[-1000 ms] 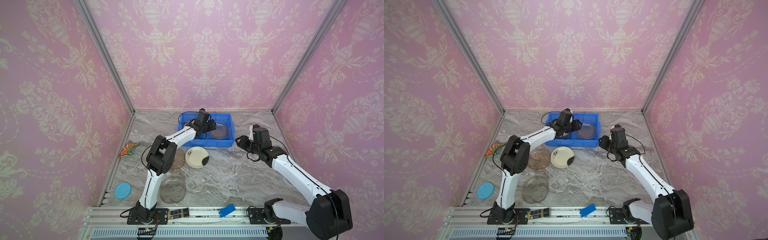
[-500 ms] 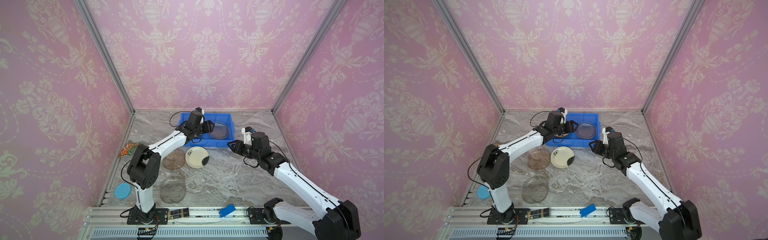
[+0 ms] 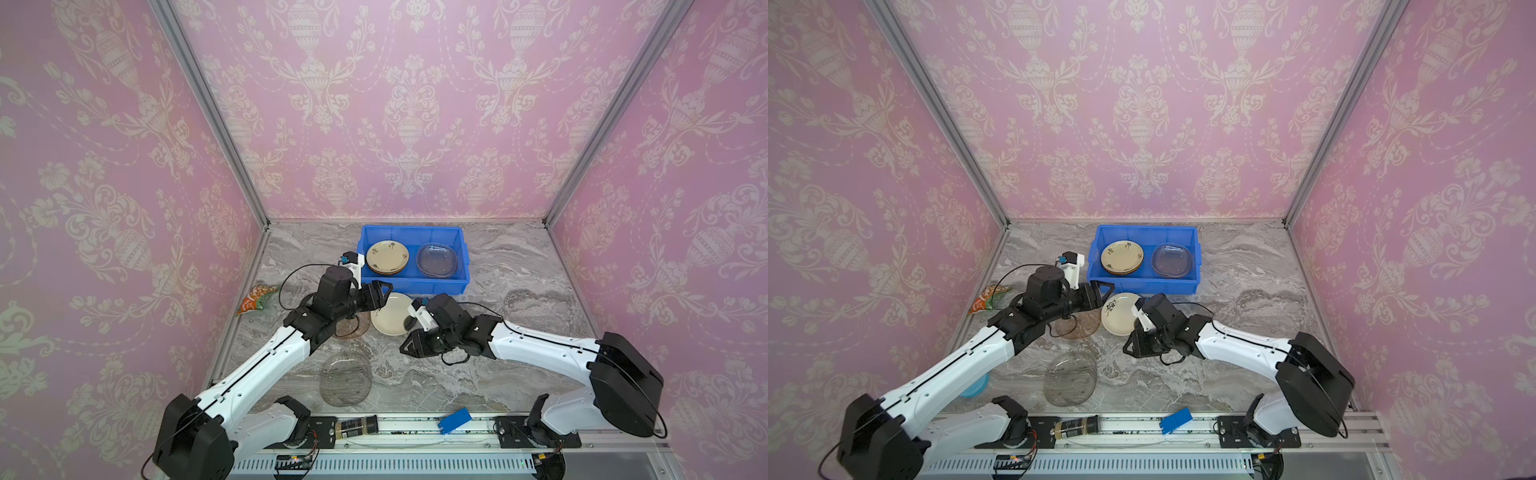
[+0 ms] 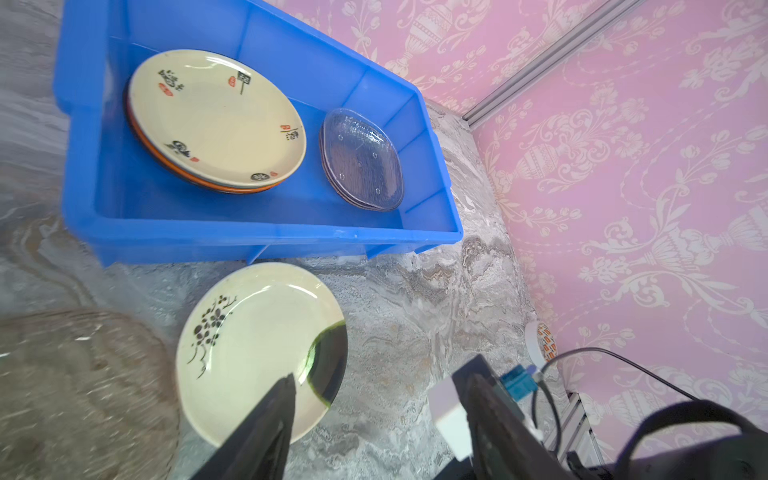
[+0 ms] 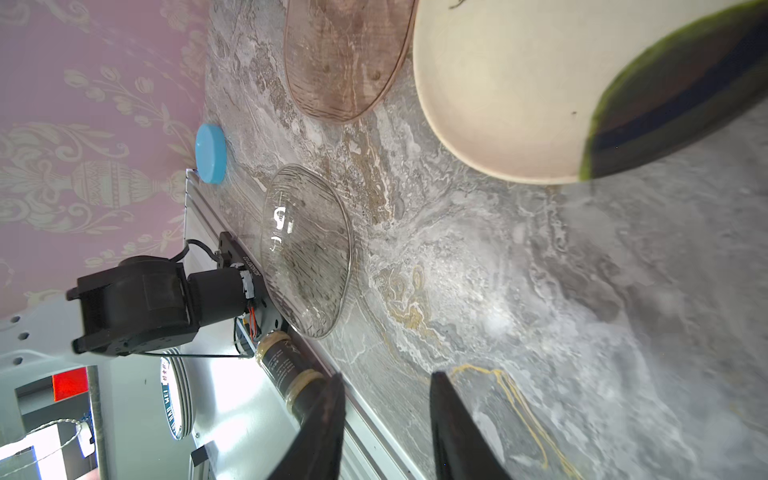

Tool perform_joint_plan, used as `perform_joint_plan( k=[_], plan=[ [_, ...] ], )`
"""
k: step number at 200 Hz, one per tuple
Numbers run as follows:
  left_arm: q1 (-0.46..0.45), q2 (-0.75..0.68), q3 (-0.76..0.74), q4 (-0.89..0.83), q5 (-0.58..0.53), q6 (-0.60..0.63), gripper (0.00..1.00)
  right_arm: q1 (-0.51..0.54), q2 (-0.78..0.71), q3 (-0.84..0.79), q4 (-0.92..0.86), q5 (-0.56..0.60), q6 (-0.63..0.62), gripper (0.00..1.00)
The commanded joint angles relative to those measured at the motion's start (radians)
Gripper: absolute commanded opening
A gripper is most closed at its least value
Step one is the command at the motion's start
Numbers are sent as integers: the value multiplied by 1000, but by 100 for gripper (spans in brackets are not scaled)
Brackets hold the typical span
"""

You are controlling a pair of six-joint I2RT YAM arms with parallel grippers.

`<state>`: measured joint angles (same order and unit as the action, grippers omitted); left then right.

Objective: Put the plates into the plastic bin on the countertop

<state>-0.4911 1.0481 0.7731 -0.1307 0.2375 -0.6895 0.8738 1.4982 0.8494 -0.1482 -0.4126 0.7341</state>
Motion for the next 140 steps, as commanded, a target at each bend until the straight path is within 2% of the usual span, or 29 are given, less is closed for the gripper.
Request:
perform_joint_plan(
  k=[1,44,72,103,140],
  plan=[
    [47,-121,-76,-90,-26,-32,67,34,100,91,27,-70,-26,36],
    [109,-259,-163,-140,11,-64,68,71,282,204,9,-149,-67,36],
    [130,-311,-232,-102,33,-107,68,85,371,251,16,-181,-66,36],
    [162,-342,-317,-40,74,-171,67,93,427,288,26,-193,-65,36],
    [190,-350,-359,-11,85,-178,67,99,494,302,66,-208,-40,36]
  ],
)
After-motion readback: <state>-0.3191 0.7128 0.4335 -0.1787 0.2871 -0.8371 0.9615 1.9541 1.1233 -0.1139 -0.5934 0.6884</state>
